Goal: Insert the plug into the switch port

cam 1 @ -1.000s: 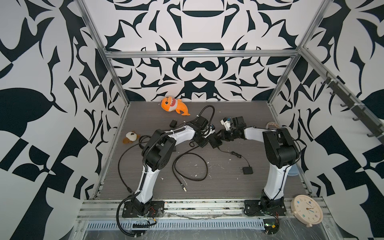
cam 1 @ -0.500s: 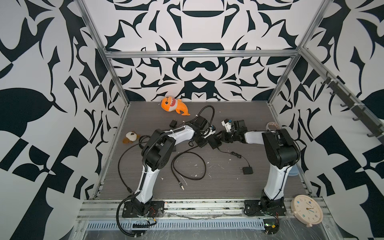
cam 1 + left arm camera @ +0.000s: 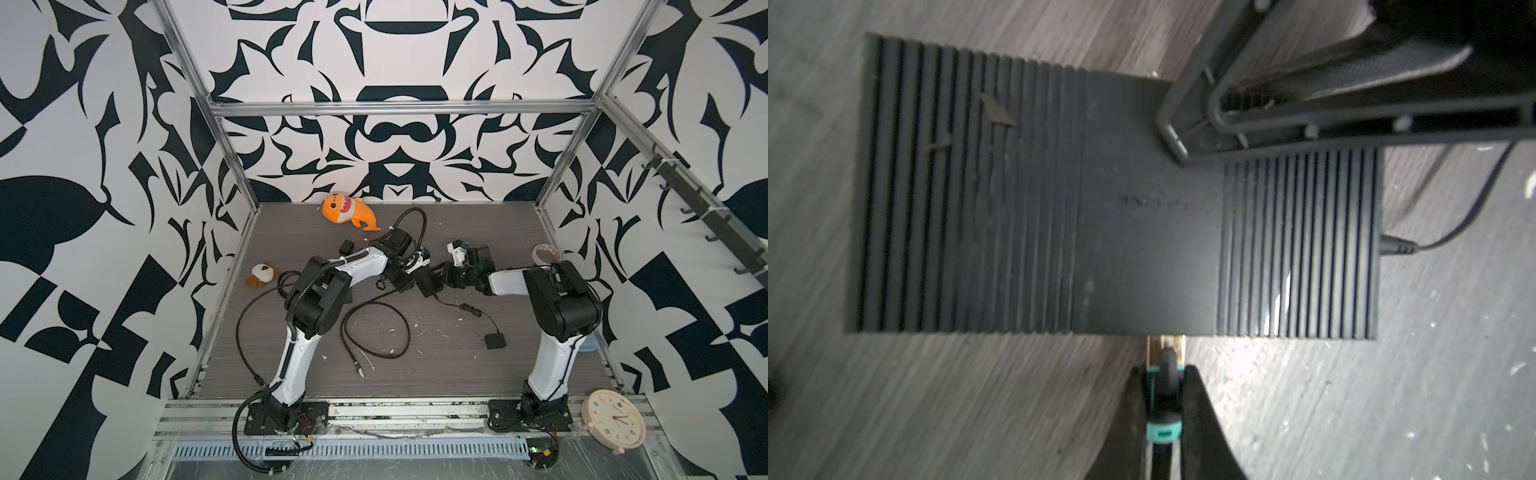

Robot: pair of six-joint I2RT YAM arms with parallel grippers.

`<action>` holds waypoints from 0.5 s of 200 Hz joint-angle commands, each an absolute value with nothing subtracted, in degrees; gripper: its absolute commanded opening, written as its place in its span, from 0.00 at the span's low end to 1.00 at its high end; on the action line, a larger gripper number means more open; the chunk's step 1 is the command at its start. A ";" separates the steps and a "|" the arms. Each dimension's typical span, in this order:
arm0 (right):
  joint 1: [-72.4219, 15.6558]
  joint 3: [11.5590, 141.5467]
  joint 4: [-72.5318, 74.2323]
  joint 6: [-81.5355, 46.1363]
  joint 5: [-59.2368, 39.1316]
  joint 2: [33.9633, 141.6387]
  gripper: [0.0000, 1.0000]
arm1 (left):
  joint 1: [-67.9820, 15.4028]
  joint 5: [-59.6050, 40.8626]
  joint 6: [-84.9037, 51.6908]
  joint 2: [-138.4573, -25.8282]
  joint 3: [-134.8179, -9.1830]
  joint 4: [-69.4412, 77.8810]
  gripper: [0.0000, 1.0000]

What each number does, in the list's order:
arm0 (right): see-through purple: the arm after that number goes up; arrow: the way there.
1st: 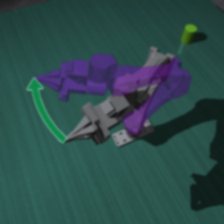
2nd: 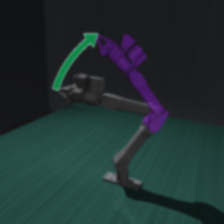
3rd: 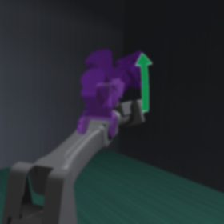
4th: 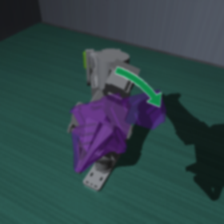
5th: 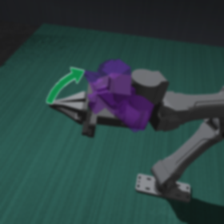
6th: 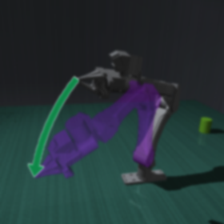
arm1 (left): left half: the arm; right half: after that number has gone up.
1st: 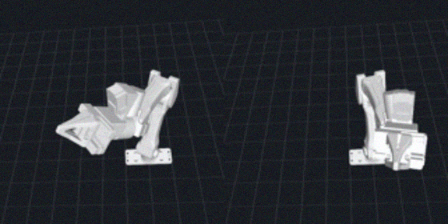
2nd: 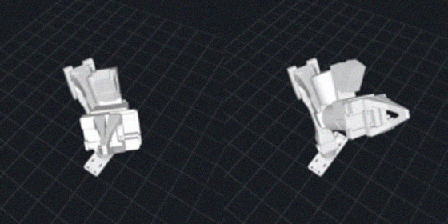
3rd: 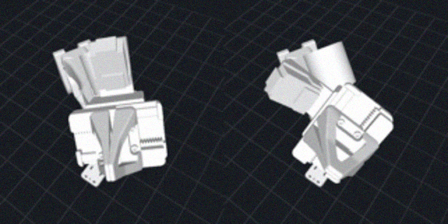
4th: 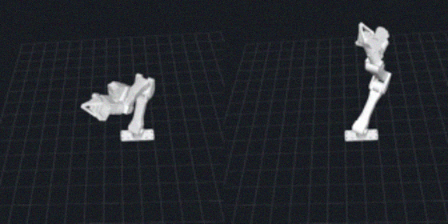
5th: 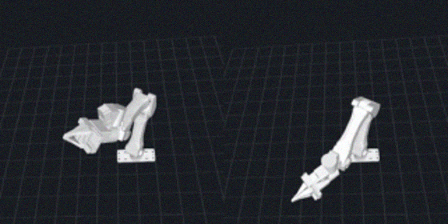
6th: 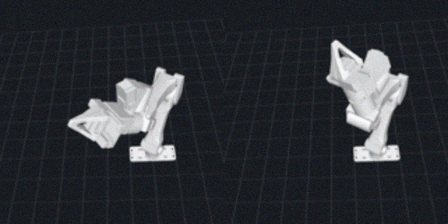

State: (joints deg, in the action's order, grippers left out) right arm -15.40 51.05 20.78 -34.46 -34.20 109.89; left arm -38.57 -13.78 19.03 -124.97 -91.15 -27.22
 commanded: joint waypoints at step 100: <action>-30.55 45.19 17.60 -41.05 -56.02 108.50 0.27 | -42.89 -30.92 17.59 -133.70 -100.87 -4.80 0.00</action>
